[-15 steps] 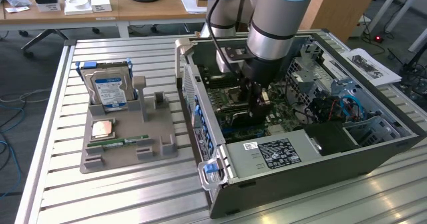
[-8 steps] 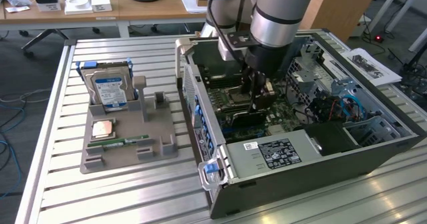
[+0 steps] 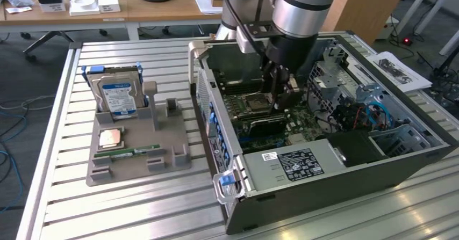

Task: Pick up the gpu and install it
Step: 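Insert the gpu into the slot, then press down on the gpu until it lock into place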

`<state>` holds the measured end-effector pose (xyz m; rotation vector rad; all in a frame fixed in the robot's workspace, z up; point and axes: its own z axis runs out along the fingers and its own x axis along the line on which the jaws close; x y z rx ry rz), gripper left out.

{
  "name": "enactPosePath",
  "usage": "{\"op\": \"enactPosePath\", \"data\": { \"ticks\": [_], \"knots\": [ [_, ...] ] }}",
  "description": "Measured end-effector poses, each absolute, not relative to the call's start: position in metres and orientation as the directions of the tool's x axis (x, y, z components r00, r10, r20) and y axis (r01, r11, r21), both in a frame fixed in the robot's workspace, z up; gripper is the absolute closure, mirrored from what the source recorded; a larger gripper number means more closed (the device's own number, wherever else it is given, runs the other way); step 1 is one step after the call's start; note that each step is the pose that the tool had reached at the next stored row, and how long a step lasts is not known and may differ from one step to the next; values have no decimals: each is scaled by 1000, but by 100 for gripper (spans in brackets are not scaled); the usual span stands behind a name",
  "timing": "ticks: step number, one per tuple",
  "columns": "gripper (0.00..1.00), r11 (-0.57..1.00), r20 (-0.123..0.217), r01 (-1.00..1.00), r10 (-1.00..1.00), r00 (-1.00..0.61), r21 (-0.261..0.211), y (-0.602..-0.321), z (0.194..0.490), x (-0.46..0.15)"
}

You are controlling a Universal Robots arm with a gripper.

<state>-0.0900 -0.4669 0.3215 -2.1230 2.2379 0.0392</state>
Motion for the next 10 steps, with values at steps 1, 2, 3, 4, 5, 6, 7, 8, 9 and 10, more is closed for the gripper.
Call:
{"op": "enactPosePath", "data": {
  "ticks": [1, 2, 3, 4, 5, 6, 7, 8, 9, 10],
  "knots": [
    [37, 53, -59, -998, -997, -52, -21, -467, 323, -90],
    [37, 53, -59, -998, -997, -52, -21, -467, 324, -90],
    [37, 53, -59, -998, -997, -52, -21, -467, 324, -90],
    [37, 53, -59, -998, -997, -52, -21, -467, 324, -90],
    [37, 53, -59, -998, -997, -52, -21, -467, 324, -90],
    [37, 53, -59, -998, -997, -52, -21, -467, 324, -90],
    [37, 53, -59, -998, -997, -52, -21, -467, 324, -90],
    [37, 53, -59, -998, -997, -52, -21, -467, 324, -90],
    [37, 53, -59, -998, -997, -52, -21, -467, 324, -90],
    [37, 53, -59, -998, -997, -52, -21, -467, 324, -90]
  ]
}}
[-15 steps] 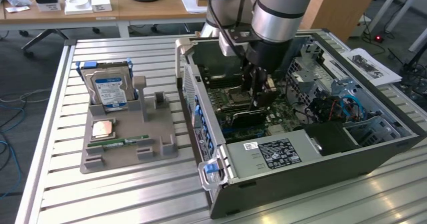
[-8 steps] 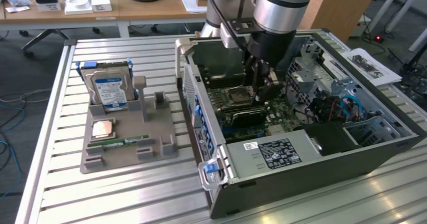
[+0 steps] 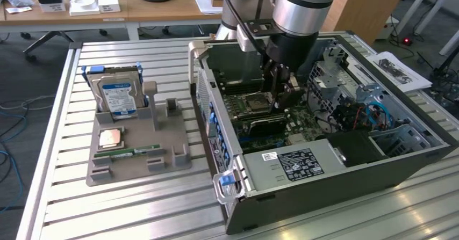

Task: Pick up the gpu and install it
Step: 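Press down on the gpu until it lock into place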

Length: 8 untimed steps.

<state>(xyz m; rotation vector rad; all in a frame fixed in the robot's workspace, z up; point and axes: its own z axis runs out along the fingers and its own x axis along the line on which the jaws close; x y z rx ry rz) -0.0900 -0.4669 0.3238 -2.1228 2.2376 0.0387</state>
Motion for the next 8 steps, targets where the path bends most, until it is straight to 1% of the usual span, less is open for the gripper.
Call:
{"op": "enactPosePath", "data": {
  "ticks": [7, 8],
  "knots": [
    [37, 53, -59, -998, -997, -52, -21, -467, 324, -90],
    [38, 53, -59, -998, -997, -52, -21, -467, 324, -90]
  ]
}}
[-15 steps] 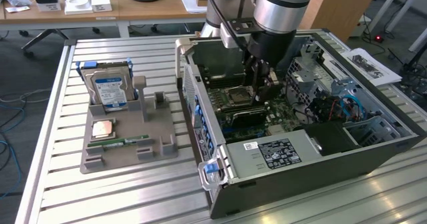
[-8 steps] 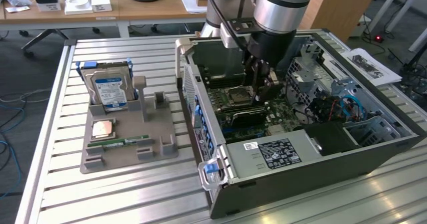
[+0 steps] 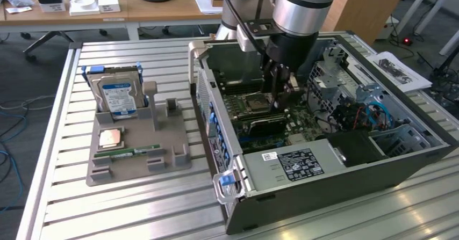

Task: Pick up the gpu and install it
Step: 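Press down on the gpu until it lock into place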

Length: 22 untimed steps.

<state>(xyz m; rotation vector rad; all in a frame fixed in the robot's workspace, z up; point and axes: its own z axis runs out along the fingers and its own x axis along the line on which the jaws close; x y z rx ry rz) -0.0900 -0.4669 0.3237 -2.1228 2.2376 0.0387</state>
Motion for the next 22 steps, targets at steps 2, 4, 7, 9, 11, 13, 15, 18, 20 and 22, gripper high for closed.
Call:
{"op": "enactPosePath", "data": {
  "ticks": [2, 4, 7, 9, 11, 13, 15, 18, 20, 22],
  "knots": [
    [45, 53, -59, -998, -997, -52, -21, -467, 324, -90],
    [56, 53, -59, -998, -997, -52, -21, -467, 324, -90],
    [62, 53, -59, -998, -997, -52, -21, -467, 324, -90],
    [74, 53, -59, -998, -997, -52, -21, -467, 324, -90],
    [86, 53, -59, -998, -997, -52, -21, -467, 324, -90],
    [89, 53, -59, -998, -997, -52, -21, -467, 324, -90],
    [89, 53, -59, -998, -997, -52, -21, -467, 324, -90],
    [89, 53, -59, -998, -997, -52, -21, -467, 324, -90],
    [89, 53, -59, -998, -997, -52, -21, -467, 324, -90],
    [89, 53, -59, -998, -997, -52, -21, -467, 324, -90]
  ]
}}
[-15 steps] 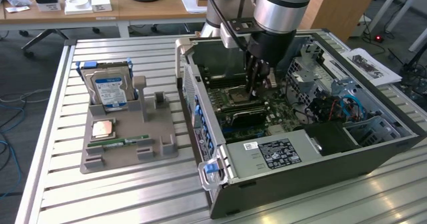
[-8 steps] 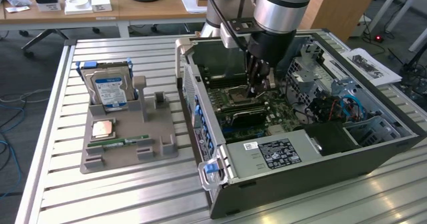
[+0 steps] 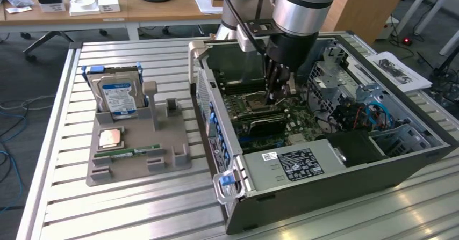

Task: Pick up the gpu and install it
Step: 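Press down on the gpu until it lock into place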

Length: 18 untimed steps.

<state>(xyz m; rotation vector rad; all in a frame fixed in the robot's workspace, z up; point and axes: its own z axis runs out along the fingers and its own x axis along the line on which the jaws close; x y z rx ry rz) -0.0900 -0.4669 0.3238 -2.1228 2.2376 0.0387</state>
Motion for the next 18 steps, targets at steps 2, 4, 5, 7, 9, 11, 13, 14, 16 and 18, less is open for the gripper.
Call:
{"op": "enactPosePath", "data": {
  "ticks": [2, 4, 5, 7, 9, 11, 13, 14, 16, 18],
  "knots": [
    [89, 53, -59, -998, -997, -52, -21, -467, 324, -90],
    [89, 53, -59, -998, -997, -52, -21, -467, 321, -90],
    [89, 53, -59, -998, -997, -52, -21, -467, 320, -90],
    [89, 53, -59, -998, -997, -52, -21, -467, 316, -90],
    [89, 53, -59, -998, -997, -52, -21, -467, 313, -90],
    [89, 53, -59, -998, -997, -52, -21, -467, 310, -90],
    [89, 53, -59, -998, -997, -52, -21, -467, 307, -90],
    [89, 53, -59, -998, -997, -52, -21, -467, 305, -90],
    [89, 53, -59, -998, -997, -52, -21, -467, 303, -90],
    [89, 53, -59, -998, -997, -52, -21, -467, 301, -90]
  ]
}}
